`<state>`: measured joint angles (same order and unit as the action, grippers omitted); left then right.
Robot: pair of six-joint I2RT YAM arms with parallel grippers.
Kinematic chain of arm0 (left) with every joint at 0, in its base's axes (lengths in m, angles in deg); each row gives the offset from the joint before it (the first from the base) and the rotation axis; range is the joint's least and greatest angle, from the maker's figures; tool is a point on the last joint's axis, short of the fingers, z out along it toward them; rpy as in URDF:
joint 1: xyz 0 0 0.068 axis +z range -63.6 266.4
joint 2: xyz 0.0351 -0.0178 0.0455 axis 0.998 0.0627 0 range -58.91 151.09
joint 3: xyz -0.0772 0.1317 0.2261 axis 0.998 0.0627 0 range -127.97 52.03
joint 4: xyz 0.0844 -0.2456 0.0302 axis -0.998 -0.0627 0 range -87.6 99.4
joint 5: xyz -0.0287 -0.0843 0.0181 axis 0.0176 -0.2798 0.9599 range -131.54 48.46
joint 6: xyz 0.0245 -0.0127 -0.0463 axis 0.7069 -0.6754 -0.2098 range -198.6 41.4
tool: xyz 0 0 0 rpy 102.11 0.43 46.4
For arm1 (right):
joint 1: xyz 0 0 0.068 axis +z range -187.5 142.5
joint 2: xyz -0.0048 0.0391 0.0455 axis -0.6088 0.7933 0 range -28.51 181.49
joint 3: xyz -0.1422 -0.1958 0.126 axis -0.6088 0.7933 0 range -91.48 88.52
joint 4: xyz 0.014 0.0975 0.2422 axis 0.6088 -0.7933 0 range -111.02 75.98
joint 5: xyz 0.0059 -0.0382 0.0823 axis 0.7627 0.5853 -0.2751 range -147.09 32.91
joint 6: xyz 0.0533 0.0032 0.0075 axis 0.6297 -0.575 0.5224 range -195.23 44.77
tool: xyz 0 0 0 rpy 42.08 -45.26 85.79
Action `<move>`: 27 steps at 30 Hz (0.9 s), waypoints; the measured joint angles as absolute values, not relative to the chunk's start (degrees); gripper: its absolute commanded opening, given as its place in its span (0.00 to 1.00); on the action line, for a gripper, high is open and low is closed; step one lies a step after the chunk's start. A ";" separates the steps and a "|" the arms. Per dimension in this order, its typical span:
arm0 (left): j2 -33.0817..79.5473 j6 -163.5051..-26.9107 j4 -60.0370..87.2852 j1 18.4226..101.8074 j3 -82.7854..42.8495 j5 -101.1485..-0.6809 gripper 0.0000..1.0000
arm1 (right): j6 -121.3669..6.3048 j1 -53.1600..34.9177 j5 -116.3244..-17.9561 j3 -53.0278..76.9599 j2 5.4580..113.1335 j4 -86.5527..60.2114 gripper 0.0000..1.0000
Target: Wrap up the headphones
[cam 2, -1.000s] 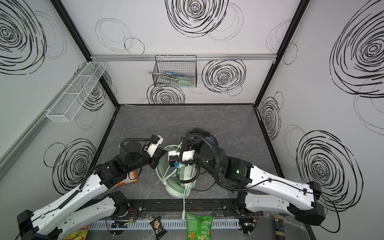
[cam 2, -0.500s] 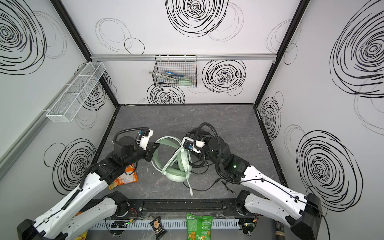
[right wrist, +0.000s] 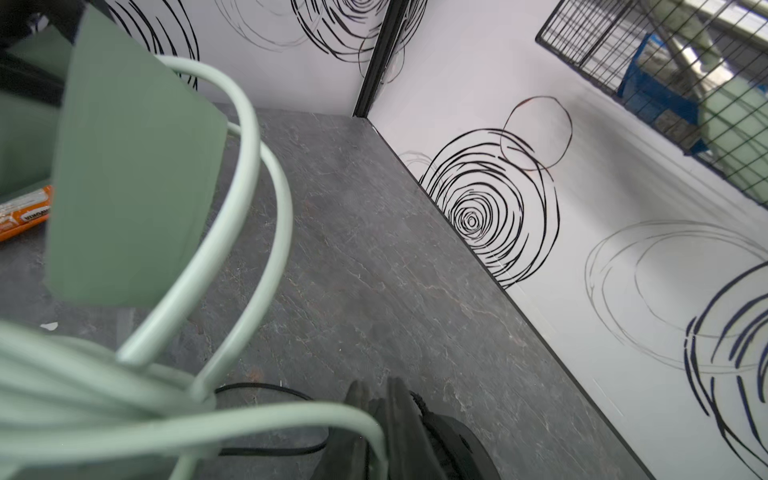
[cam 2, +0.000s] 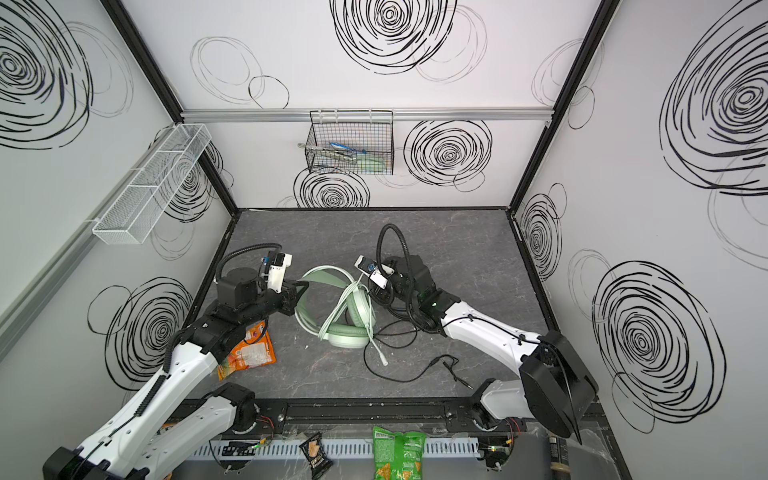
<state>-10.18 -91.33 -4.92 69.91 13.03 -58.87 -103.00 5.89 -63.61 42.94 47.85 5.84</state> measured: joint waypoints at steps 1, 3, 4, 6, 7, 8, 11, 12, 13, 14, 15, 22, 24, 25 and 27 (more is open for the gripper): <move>-9.92 -91.44 -5.03 70.31 13.03 -59.08 0.00 | -102.56 5.72 -64.38 42.94 47.90 6.73 0.16; -9.15 -92.05 -4.99 71.16 13.03 -59.52 0.00 | -101.95 5.19 -65.67 42.94 48.05 8.57 0.18; -8.65 -92.51 -4.90 71.64 13.03 -59.76 0.00 | -101.64 4.87 -66.26 42.94 48.20 9.49 0.19; -7.69 -93.28 -4.22 72.43 13.03 -60.09 0.00 | -100.88 4.28 -67.48 42.94 48.84 11.23 0.20; -7.14 -93.76 -3.76 72.78 13.03 -60.18 0.00 | -100.66 3.93 -68.11 42.94 49.29 12.13 0.21; -6.66 -94.26 -3.31 73.06 13.03 -60.22 0.00 | -100.27 3.60 -68.73 42.94 49.91 13.07 0.22; -5.33 -95.18 -2.06 73.45 13.03 -60.26 0.00 | -99.35 2.77 -70.08 42.94 51.90 15.23 0.23; -4.96 -95.31 -1.91 73.48 13.03 -60.26 0.00 | -99.00 2.53 -70.45 42.94 52.62 15.80 0.24; -4.48 -95.46 -1.73 73.48 13.03 -60.24 0.00 | -98.76 2.31 -70.76 42.94 53.38 16.33 0.27; -4.06 -95.60 -1.56 73.45 13.03 -60.24 0.00 | -98.65 2.16 -71.02 42.91 54.30 16.87 0.29; -3.78 -95.62 -1.45 73.48 13.03 -60.20 0.00 | -98.52 2.02 -71.20 42.85 55.04 16.98 0.30; -2.33 -95.73 -1.05 74.09 13.03 -59.39 0.00 | -97.91 1.11 -71.35 40.71 60.24 16.98 0.47; -1.87 -95.81 -0.92 74.37 13.03 -59.13 0.00 | -97.62 0.93 -71.28 40.49 60.53 17.18 0.51; -1.55 -95.84 -0.79 74.53 13.01 -58.91 0.00 | -97.54 0.82 -71.26 40.49 60.55 17.33 0.52; -0.80 -95.88 -0.70 74.85 12.92 -58.36 0.00 | -97.51 0.65 -71.20 40.49 60.68 17.86 0.56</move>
<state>-0.80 -95.88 -0.70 74.85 12.92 -58.36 -97.51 0.65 -71.20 40.49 60.68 17.86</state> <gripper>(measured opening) 0.084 0.530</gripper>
